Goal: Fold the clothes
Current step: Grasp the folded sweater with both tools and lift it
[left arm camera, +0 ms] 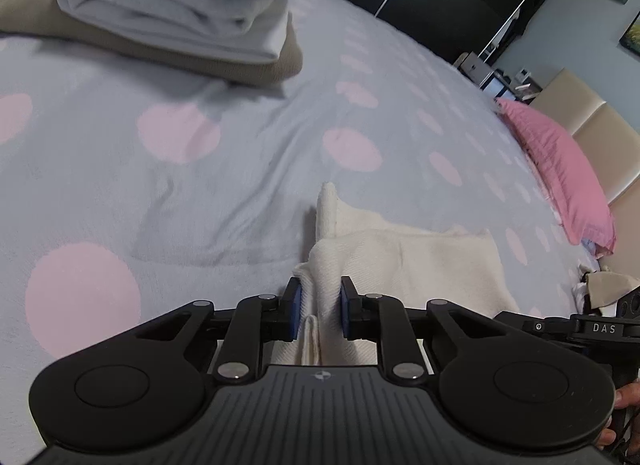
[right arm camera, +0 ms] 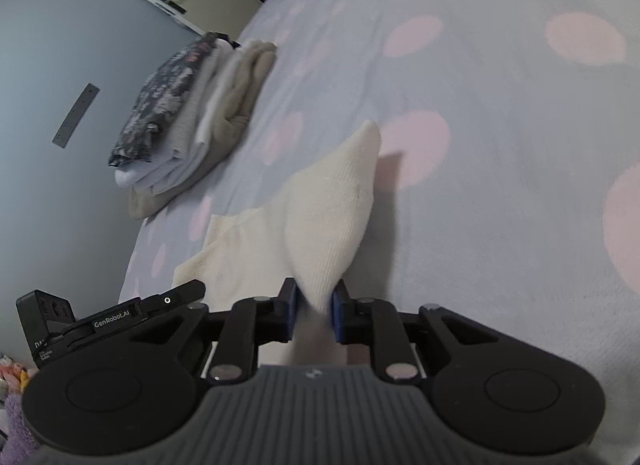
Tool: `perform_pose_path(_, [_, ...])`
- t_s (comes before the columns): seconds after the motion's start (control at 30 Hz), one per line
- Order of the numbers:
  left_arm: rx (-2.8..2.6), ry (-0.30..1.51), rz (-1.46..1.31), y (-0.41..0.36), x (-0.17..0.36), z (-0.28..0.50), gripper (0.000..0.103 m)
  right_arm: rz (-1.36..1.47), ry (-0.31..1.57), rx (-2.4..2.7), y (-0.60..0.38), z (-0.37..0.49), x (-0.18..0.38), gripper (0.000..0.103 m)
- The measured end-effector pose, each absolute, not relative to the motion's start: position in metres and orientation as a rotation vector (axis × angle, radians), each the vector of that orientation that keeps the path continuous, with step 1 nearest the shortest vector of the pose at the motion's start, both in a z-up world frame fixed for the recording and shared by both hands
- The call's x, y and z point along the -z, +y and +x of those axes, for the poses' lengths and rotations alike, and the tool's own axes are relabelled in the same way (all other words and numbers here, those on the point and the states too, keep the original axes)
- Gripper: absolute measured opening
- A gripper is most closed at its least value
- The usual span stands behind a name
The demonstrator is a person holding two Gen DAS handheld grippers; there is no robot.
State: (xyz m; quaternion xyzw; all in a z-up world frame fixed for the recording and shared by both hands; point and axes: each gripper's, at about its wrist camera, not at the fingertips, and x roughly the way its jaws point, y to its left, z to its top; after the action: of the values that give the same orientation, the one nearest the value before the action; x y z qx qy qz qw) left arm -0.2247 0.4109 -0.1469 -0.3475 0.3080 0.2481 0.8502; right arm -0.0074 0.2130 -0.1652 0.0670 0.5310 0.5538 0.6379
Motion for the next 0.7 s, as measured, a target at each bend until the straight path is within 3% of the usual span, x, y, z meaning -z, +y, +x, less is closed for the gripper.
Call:
perform_pose_path(0.4, [-0.544, 0.453, -0.618, 0.4, 0.061, -0.258, 0.015, 0.144, 0.995, -1.369, 0.213, -0.047, 0.076, 0.015])
perform_pose_path(0.7, [-0.617, 0.343, -0.47, 0.458, -0.036, -0.272, 0.014, 0.146, 0.891, -1.501, 0.306, -0.059, -0.014, 0.015])
